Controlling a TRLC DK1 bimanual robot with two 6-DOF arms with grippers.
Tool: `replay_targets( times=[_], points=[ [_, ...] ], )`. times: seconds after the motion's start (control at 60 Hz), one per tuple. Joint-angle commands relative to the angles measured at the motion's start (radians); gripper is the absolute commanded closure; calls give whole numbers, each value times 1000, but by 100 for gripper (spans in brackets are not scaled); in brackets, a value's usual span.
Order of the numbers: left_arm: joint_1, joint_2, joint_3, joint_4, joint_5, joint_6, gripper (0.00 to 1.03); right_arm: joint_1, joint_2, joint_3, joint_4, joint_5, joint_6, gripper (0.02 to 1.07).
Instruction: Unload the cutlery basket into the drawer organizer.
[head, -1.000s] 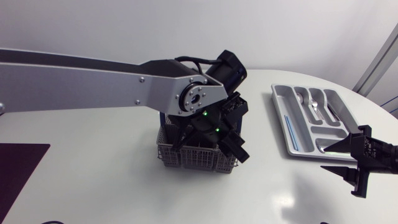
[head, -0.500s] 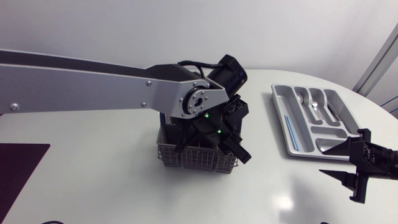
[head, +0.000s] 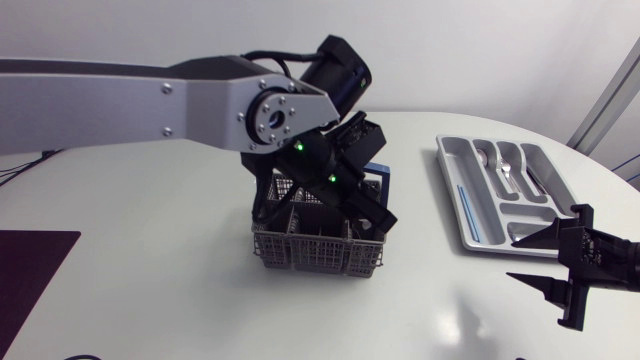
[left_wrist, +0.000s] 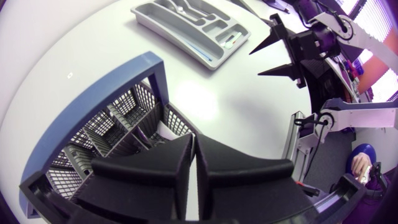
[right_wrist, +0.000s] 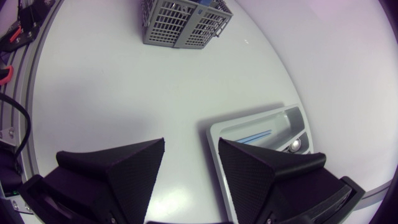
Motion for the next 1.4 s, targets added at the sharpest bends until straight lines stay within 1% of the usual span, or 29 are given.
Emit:
replay_targets(
  times=[0.0, 0.083, 0.2, 0.367, 0.467, 0.483, 0.5, 0.533, 0.65, 0.75, 0.867, 0.933, 1.0, 1.167, 1.2, 1.233, 1.25, 1.317, 1.383],
  points=[
    [8, -60, 46, -38, 30, -23, 100, 27, -40, -18, -33, -13, 43, 42],
    [7, -91, 76, -96, 69, -18, 100, 64, -74, -1, -73, -24, 81, 39],
    [2, -120, 112, -170, 115, -1, 100, 119, -120, 25, -125, -50, 136, 38],
    [4, -141, 158, -262, 173, 29, 100, 267, -213, 70, -185, -79, 290, 38],
    [-7, -141, 145, -277, 191, 48, 100, 383, -267, 99, -197, -83, 415, 38],
    [-7, -141, 145, -277, 191, 48, 100, 391, -270, 102, -197, -83, 425, 38],
    [-10, -140, 135, -279, 214, 52, 100, 438, -287, 111, -195, -83, 472, 38],
    [-12, -138, 129, -280, 225, 57, 100, 480, -299, 120, -197, -83, 509, 39],
    [-32, -123, 105, -279, 245, 68, 100, 621, -313, 140, -180, -77, 653, 39],
    [-52, -106, 89, -277, 254, 80, 100, 742, -310, 132, -123, -47, 764, 39],
    [-78, -91, 73, -276, 268, 88, 100, 828, -301, 114, -60, -27, 846, 40],
    [-84, -85, 71, -276, 273, 88, 100, 856, -293, 111, -36, -27, 874, 48],
    [-87, -80, 73, -276, 273, 89, 100, 882, -284, 106, -14, -25, 888, 60],
    [-87, -77, 74, -276, 280, 89, 100, 912, -261, 91, 23, -11, 902, 80],
    [-87, -77, 74, -276, 283, 89, 100, 912, -256, 89, 24, -11, 902, 82],
    [-87, -77, 76, -276, 288, 89, 100, 914, -244, 86, 29, -11, 900, 90],
    [-87, -75, 76, -276, 288, 89, 100, 915, -241, 85, 30, -11, 902, 92],
    [-87, -77, 77, -276, 299, 89, 100, 923, -235, 77, 35, -11, 902, 93],
    [-87, -77, 77, -276, 299, 89, 100, 931, -227, 77, 35, -11, 902, 96]
  ],
)
